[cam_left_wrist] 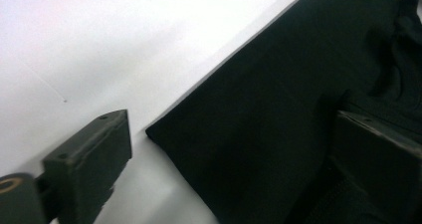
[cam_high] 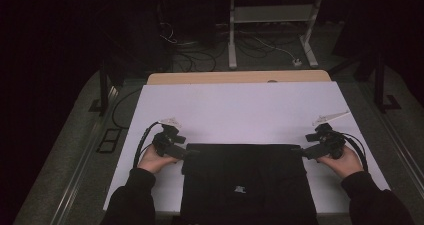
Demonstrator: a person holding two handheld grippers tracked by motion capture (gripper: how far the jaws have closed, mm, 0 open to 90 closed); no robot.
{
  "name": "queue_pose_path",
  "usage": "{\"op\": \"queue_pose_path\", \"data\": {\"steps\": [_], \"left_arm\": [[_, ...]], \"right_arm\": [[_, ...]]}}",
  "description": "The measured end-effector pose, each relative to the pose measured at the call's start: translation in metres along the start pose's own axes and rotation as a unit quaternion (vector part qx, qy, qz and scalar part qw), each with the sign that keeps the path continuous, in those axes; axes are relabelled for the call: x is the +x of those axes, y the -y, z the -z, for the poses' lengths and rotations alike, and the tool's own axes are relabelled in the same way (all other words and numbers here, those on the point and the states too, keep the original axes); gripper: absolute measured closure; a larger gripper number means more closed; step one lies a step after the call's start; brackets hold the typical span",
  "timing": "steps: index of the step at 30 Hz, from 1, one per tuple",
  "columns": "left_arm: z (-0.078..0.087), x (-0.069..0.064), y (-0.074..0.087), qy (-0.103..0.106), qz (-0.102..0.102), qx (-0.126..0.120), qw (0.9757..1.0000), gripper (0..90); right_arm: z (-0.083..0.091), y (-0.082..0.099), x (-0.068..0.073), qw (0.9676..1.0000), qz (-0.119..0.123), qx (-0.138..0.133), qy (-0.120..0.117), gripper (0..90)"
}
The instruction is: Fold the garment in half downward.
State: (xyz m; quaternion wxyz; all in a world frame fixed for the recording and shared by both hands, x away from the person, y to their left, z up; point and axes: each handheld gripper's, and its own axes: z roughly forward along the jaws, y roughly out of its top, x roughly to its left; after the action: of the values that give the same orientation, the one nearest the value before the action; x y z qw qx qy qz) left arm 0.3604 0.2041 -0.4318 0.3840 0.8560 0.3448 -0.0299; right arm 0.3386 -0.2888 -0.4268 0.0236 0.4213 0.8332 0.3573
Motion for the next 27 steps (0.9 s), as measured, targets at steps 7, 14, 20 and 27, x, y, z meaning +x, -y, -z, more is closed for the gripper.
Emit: {"op": "queue_pose_path", "data": {"steps": [7, 14, 20, 27], "left_arm": [[-0.001, 0.003, 0.001, -0.012, -0.001, 0.003, 0.9999, 16.0], [-0.004, 0.005, 0.001, -0.033, -0.005, 0.004, 0.9994, 29.7], [-0.006, 0.006, 0.001, -0.037, -0.008, 0.011, 0.9992, 32.5], [-0.007, 0.007, 0.001, -0.042, -0.007, 0.011, 0.9990, 36.8]], "right_arm": [[-0.001, 0.000, -0.002, 1.0000, -0.001, 0.001, -0.003, 18.9], [-0.003, 0.000, -0.005, 1.0000, -0.002, 0.004, 0.004, 29.9], [-0.007, -0.001, -0.008, 1.0000, -0.004, 0.007, 0.005, 36.7], [-0.011, -0.001, -0.010, 0.9998, -0.010, 0.013, 0.013, 46.1]]}}
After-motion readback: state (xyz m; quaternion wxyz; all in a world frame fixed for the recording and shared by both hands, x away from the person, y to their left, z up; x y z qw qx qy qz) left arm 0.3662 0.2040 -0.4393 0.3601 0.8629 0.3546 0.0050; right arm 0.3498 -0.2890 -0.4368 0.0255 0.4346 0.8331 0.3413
